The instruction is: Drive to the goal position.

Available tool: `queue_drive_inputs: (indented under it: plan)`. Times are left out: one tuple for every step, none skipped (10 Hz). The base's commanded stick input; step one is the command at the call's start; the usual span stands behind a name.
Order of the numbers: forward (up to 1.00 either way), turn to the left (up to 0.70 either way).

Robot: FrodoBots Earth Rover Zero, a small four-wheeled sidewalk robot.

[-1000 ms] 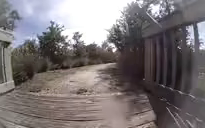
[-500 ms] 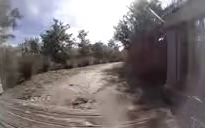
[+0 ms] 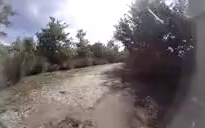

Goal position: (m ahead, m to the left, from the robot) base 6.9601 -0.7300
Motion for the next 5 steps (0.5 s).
queue_drive_inputs:
  plan:
    - [0.85, 0.0]
    - [0.85, 0.0]
    - [0.85, 0.0]
    - [0.84, 0.0]
    - [0.84, 0.0]
